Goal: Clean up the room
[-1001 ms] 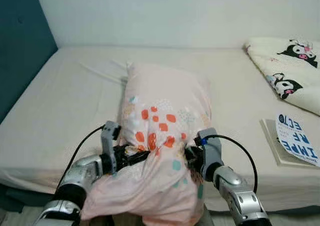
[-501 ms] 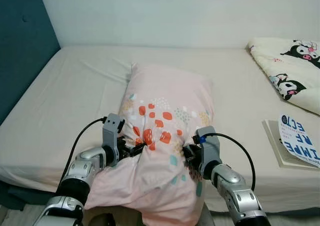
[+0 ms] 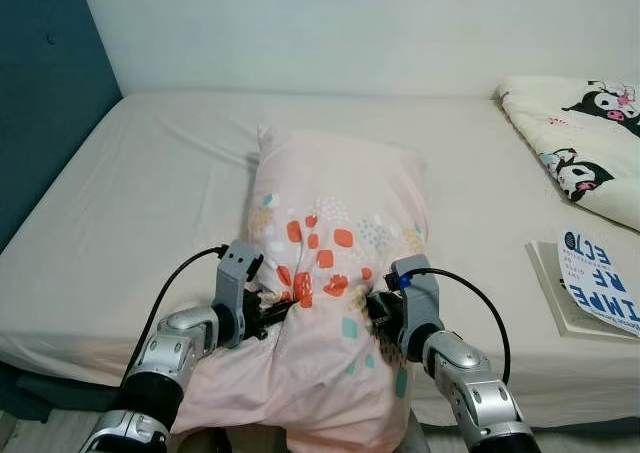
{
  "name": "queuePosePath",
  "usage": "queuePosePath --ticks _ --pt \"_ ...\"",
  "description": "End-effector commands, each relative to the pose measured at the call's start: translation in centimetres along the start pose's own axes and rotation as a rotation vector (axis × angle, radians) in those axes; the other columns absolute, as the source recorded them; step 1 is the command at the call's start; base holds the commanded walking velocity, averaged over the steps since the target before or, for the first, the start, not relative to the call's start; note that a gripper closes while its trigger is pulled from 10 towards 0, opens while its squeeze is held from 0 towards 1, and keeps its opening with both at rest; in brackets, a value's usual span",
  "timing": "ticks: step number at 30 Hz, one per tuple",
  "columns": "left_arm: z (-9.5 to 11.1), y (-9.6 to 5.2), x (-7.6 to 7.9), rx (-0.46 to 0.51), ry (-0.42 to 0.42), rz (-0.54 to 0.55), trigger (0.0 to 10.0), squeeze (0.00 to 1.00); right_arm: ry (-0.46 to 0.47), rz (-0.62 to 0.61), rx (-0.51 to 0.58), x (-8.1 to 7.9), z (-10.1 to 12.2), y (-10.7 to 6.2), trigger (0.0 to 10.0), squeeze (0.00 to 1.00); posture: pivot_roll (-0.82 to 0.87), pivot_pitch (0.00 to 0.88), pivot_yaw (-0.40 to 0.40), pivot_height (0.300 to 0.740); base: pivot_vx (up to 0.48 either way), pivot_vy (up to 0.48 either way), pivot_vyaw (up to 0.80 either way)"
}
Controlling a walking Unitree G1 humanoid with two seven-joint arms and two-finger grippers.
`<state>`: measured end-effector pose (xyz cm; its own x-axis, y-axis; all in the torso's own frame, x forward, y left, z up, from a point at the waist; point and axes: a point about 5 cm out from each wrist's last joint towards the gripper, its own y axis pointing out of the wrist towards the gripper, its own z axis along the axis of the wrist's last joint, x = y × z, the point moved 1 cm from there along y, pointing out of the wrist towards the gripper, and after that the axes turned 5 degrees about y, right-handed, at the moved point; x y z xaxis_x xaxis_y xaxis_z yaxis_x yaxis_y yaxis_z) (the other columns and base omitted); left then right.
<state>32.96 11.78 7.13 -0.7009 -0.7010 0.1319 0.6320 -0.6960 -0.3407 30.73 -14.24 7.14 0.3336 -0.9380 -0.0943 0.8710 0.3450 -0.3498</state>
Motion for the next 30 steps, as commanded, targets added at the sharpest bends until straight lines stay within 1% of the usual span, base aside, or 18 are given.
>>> queuePosePath --ticks 1,9,10,12,16,17,18,19,20,21,23,24,25,26,27,28,29,30 --pt "-2.1 0.7 1.6 -0.090 -0.029 -0.064 0.0 0.00 -0.002 0.034 -0.017 -0.9 -0.3 0.4 10.0 0.00 -0.09 0.112 -0.035 0.581 0.000 0.000 0.00" --pt "-1.4 0.4 1.5 -0.034 -0.063 -0.021 0.0 0.00 0.001 0.036 0.004 -1.0 0.1 0.8 10.0 0.00 -0.07 0.084 -0.045 0.581 0.000 0.000 0.00" --pt "-1.1 0.3 1.2 0.007 -0.071 0.035 0.0 0.00 0.012 0.029 0.063 -1.2 1.0 1.1 10.0 0.00 -0.06 0.076 -0.049 0.581 0.000 0.000 0.00" --pt "-0.9 0.1 0.9 0.032 -0.087 0.067 0.0 0.00 0.024 0.030 0.104 -1.3 1.6 1.2 10.0 0.00 -0.05 0.071 -0.052 0.581 0.000 0.000 0.00" --pt "0.9 -1.3 -1.5 0.160 -0.167 0.251 0.0 0.00 0.077 0.007 0.247 -1.4 4.2 1.2 10.0 0.00 -0.03 0.048 -0.057 0.581 0.000 0.000 0.00" --pt "0.9 -1.3 -1.5 0.160 -0.167 0.251 0.0 0.00 0.077 0.007 0.247 -1.4 4.2 1.2 10.0 0.00 -0.03 0.048 -0.057 0.581 0.000 0.000 0.00" --pt "2.4 -2.3 -2.7 0.260 -0.214 0.336 0.0 0.00 0.093 -0.012 0.300 -1.2 5.0 1.1 10.0 0.00 -0.02 0.032 -0.056 0.581 0.000 0.000 0.00" --pt "2.4 -2.3 -2.7 0.260 -0.214 0.336 0.0 0.00 0.093 -0.012 0.300 -1.2 5.0 1.1 10.0 0.00 -0.02 0.032 -0.056 0.581 0.000 0.000 0.00" --pt "3.8 -3.4 -4.0 0.364 -0.267 0.409 0.0 0.00 0.101 -0.028 0.329 -0.9 5.5 1.1 10.0 0.00 -0.01 0.017 -0.059 0.581 0.000 0.000 0.00" --pt "3.8 -3.4 -4.0 0.364 -0.267 0.409 0.0 0.00 0.101 -0.028 0.329 -0.9 5.5 1.1 10.0 0.00 -0.01 0.017 -0.059 0.581 0.000 0.000 0.00" --pt "6.2 -6.0 -6.3 0.540 -0.313 0.544 0.0 0.00 0.121 -0.053 0.387 -0.4 6.5 1.0 10.0 0.00 -0.01 0.006 -0.064 0.581 0.000 0.000 0.00" --pt "6.2 -6.0 -6.3 0.540 -0.313 0.544 0.0 0.00 0.121 -0.053 0.387 -0.4 6.5 1.0 10.0 0.00 -0.01 0.006 -0.064 0.581 0.000 0.000 0.00" --pt "7.1 -7.3 -7.3 0.597 -0.308 0.611 0.0 0.00 0.127 -0.061 0.411 -0.1 6.9 1.0 10.0 0.00 0.00 0.002 -0.065 0.581 0.000 0.000 0.00" --pt "7.1 -7.3 -7.3 0.597 -0.308 0.611 0.0 0.00 0.127 -0.061 0.411 -0.1 6.9 1.0 10.0 0.00 0.00 0.002 -0.065 0.581 0.000 0.000 0.00" --pt "7.6 -8.0 -7.8 0.626 -0.299 0.650 0.0 0.00 0.132 -0.065 0.426 0.0 7.1 1.0 10.0 0.00 0.00 0.002 -0.065 0.581 0.000 0.000 0.00" --pt "7.6 -8.0 -7.8 0.626 -0.299 0.650 0.0 0.00 0.132 -0.065 0.426 0.0 7.1 1.0 10.0 0.00 0.00 0.002 -0.065 0.581 0.000 0.000 0.00" --pt "8.1 -8.6 -8.1 0.636 -0.256 0.682 0.0 0.00 0.127 -0.069 0.431 0.1 7.2 1.1 10.0 0.00 0.00 0.000 -0.065 0.581 0.000 0.000 0.00" --pt "8.1 -8.6 -8.1 0.636 -0.256 0.682 0.0 0.00 0.127 -0.069 0.431 0.1 7.2 1.1 10.0 0.00 0.00 0.000 -0.065 0.581 0.000 0.000 0.00"
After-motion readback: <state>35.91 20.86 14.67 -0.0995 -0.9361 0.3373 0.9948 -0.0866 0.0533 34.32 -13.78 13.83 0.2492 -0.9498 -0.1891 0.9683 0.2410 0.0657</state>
